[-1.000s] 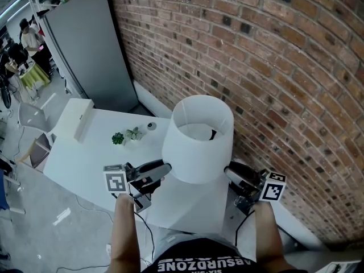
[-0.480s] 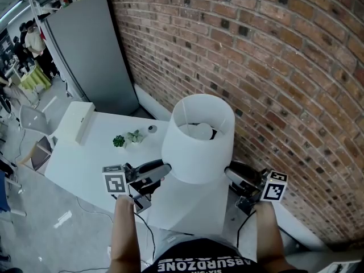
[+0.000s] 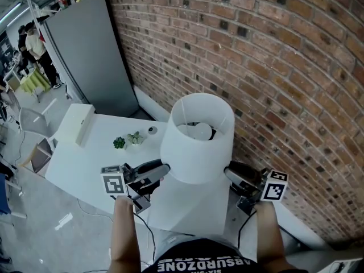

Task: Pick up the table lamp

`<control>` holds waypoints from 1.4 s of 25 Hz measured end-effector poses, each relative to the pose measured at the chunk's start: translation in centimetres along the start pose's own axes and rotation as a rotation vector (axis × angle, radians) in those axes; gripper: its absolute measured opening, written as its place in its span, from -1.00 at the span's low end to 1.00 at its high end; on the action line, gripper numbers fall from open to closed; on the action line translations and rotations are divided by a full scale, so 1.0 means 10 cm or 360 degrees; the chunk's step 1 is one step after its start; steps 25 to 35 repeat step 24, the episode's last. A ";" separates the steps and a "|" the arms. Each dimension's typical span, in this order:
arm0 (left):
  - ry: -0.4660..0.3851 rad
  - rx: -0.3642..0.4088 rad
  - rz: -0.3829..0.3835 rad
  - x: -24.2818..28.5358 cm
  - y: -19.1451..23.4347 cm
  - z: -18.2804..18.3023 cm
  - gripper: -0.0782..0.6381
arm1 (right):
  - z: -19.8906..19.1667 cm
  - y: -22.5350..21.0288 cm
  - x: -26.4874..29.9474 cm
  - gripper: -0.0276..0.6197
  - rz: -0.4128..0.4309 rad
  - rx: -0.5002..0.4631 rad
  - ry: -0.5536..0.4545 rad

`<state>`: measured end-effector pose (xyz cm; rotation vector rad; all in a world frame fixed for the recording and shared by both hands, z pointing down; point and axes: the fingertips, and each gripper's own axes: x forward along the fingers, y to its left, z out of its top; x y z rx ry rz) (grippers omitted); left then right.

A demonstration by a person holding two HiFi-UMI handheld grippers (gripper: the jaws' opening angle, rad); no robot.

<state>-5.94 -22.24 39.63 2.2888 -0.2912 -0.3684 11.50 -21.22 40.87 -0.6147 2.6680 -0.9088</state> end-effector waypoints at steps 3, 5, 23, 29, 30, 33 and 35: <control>-0.0004 -0.0001 0.0002 -0.01 0.01 0.02 -0.29 | 0.00 0.00 0.01 -0.48 -0.0005 -0.0006 0.0004; 0.0006 0.0017 -0.0001 -0.01 0.01 0.02 -0.29 | 0.00 0.00 0.02 -0.48 -0.0007 -0.0011 0.0007; 0.0026 0.0041 -0.0006 0.01 -0.01 0.00 -0.29 | -0.03 0.00 -0.02 -0.47 -0.0024 -0.0021 0.0039; 0.0026 0.0038 -0.0008 0.01 -0.01 0.00 -0.29 | -0.03 0.00 -0.02 -0.47 -0.0025 -0.0021 0.0041; 0.0026 0.0038 -0.0008 0.01 -0.01 0.00 -0.29 | -0.03 0.00 -0.02 -0.47 -0.0025 -0.0021 0.0041; 0.0026 0.0038 -0.0008 0.01 -0.01 0.00 -0.29 | -0.03 0.00 -0.02 -0.47 -0.0025 -0.0021 0.0041; 0.0026 0.0038 -0.0008 0.01 -0.01 0.00 -0.29 | -0.03 0.00 -0.02 -0.47 -0.0025 -0.0021 0.0041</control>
